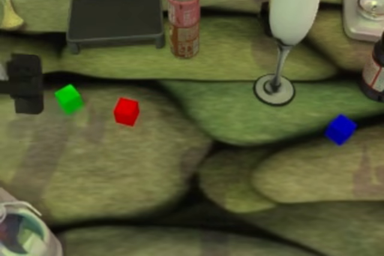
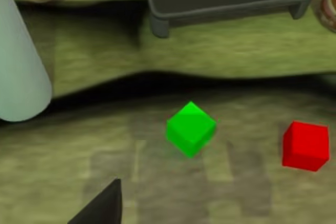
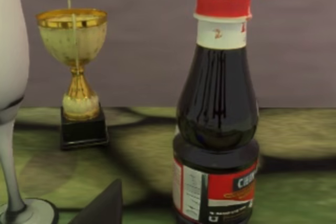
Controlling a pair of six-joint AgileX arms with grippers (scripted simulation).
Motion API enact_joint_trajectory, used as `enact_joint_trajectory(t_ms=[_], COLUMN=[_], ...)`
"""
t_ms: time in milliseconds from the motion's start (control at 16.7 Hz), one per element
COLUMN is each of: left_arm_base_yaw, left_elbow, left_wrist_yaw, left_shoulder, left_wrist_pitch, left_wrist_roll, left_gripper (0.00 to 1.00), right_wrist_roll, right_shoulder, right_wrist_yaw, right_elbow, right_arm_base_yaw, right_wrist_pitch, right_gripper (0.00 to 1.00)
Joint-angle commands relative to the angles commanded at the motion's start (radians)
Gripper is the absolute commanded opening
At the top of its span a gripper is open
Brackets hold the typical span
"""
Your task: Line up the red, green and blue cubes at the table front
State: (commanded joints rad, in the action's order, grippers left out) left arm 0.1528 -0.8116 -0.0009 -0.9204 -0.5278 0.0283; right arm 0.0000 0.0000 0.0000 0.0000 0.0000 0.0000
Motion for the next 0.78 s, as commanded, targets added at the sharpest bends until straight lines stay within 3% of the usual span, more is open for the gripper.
enact_joint_trajectory(t_ms=[420,780], left_arm_base_yaw=[0.118,0.189], left_elbow=[-0.606,-0.992], left_wrist_yaw=[-0.002,0.002], left_shoulder=[-0.808,-1.219], left_wrist_pitch=[-0.422,-0.654], left_wrist_roll=[0.018,0.032], left_gripper=[1.0,1.0], right_wrist_roll=[0.0,0.0], right_shoulder=[0.0,0.0], right_wrist_yaw=[0.0,0.0], right_elbow=[0.0,0.0], right_arm_base_yaw=[0.0,0.0], right_wrist_pitch=[0.0,0.0], right_gripper=[1.0,1.0])
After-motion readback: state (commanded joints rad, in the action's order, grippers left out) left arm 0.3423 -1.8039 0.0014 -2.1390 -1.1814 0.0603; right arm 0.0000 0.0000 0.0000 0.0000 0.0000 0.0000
